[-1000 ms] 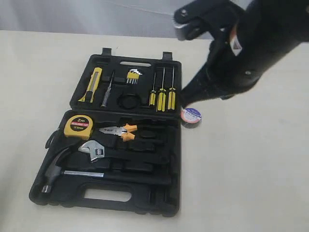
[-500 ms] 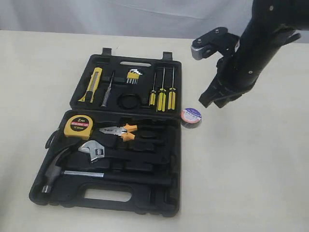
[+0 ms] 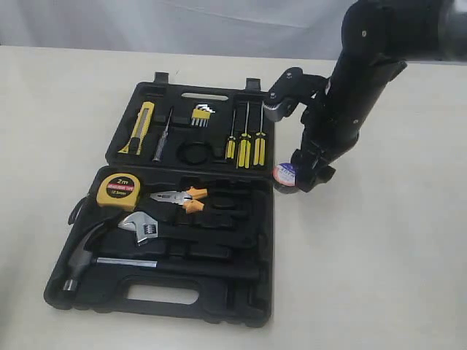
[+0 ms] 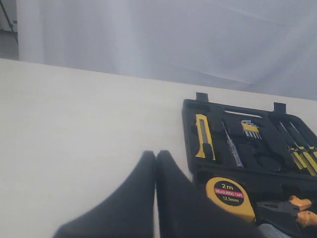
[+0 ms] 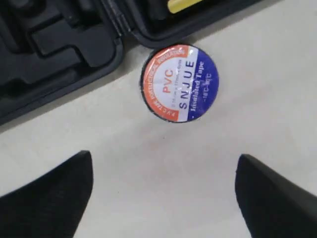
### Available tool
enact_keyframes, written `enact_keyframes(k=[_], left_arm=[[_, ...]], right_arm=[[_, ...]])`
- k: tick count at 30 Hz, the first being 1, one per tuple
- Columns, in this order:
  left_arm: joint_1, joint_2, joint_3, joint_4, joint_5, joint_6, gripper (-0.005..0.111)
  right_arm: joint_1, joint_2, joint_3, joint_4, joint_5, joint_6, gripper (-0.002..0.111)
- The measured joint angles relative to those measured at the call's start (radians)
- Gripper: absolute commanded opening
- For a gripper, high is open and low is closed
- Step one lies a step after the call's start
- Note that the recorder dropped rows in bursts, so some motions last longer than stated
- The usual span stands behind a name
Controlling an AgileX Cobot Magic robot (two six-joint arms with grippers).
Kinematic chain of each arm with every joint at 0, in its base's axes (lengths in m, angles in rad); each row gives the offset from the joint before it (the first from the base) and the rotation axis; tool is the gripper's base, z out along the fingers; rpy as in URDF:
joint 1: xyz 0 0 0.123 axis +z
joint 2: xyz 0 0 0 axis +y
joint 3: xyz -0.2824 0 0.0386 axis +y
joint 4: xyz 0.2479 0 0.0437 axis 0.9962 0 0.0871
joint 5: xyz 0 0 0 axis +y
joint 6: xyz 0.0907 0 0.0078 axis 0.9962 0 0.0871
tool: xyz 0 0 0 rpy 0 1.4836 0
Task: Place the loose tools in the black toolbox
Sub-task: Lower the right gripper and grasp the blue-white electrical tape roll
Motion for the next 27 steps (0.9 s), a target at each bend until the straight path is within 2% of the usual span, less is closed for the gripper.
enact_keyframes(k=[10, 27], left_arm=[[0.0, 0.0, 0.0, 0.0, 0.0, 0.0, 0.0], [0.0, 0.0, 0.0, 0.0, 0.0, 0.0, 0.0]], right_arm=[[0.0, 0.046, 0.0, 0.012, -0.079, -0.298, 0.075], [0.0, 0.15, 0.0, 0.058, -0.196, -0.343, 0.075]])
